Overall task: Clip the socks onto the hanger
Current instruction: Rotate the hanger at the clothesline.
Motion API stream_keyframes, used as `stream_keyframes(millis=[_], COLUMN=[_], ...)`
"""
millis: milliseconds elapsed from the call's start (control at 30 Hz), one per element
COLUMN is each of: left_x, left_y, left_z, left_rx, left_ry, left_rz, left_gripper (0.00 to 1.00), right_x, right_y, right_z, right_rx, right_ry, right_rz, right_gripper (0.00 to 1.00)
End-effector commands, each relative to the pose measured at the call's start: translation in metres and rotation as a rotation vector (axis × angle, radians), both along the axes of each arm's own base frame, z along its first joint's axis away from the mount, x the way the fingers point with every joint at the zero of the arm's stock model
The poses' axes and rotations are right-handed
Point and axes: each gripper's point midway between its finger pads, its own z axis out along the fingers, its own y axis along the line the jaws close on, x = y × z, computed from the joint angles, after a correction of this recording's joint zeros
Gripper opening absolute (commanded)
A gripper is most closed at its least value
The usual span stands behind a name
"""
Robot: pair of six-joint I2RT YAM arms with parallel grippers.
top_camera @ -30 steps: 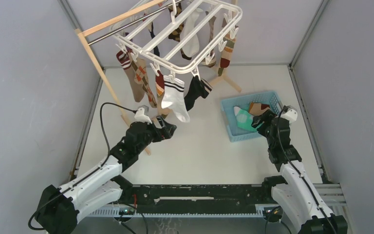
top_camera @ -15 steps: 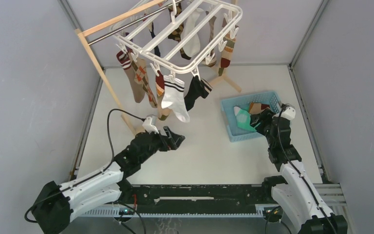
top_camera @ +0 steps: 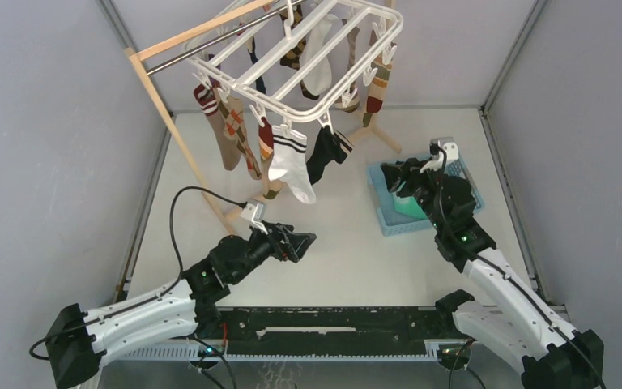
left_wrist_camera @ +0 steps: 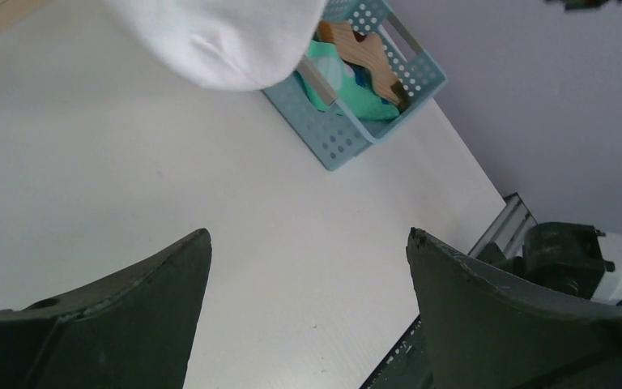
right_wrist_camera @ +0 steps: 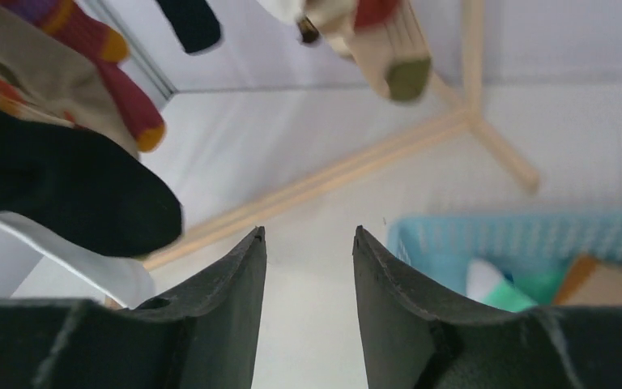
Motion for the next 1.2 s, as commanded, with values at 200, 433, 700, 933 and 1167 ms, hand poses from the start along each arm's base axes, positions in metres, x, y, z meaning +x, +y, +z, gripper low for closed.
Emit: stream_keyframes(millis=[200, 433, 700, 933, 1167], left_x=[-0.007, -0.005, -0.005, -0.004, -0.002], left_y=[-0.008, -0.001, 0.002, 0.006, 0.009], left_z=[0.046, 0.045, 0.045, 0.042, 0.042], left_rx=[-0.032, -0.016, -0.009, -0.002, 0.001], left_ry=[-0.212, -0.237, -0.245, -0.24, -0.242], left_rz=[-0.083, -0.056, -0.049, -0.033, -0.016], left_gripper=[0.93, 0.93, 0.93, 0.93, 0.93], right_x=[-0.017, -0.024, -0.003, 0.015, 0.026], right_y=[0.072, 0.093, 0.1, 0.104, 0.108], right_z=[0.143, 0.17, 0.196, 0.214, 0.222], right_rx=[-0.152, -0.204, -0.232, -0.228, -0.226], right_ry=[-0.46, -0.686, -0.769, -0.796, -0.805], right_rz=[0.462, 0.603, 0.63, 0.638, 0.644], right_gripper=[0.53, 0.6, 0.59, 0.58, 0.56])
